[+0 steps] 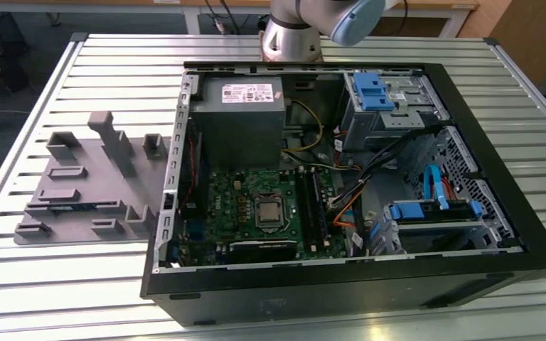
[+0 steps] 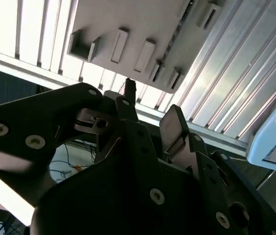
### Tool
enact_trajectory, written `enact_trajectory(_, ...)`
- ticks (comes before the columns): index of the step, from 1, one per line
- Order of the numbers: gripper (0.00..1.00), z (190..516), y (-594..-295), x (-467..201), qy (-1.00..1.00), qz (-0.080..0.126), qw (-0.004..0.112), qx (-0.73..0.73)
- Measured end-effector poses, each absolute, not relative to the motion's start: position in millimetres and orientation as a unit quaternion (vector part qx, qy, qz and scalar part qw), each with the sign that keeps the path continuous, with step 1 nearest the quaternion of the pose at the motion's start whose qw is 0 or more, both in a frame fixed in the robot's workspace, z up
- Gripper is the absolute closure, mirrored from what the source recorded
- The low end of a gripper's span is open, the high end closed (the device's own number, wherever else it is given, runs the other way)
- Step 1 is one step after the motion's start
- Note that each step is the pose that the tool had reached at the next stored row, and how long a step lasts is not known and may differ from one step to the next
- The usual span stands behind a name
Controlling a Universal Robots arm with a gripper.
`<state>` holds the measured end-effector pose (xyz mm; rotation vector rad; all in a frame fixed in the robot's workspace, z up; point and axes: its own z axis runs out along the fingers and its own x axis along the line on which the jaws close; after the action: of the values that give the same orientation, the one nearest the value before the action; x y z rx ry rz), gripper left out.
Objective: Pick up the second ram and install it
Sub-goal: 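Pick up the second ram and move it above second insertion slot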
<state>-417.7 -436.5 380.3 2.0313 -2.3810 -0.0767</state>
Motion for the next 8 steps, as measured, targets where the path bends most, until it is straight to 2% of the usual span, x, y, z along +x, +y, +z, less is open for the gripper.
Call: enact_trajectory(8, 0.53, 380.1, -436.4, -410.8, -0.761, -0.025, 0.005, 0.649)
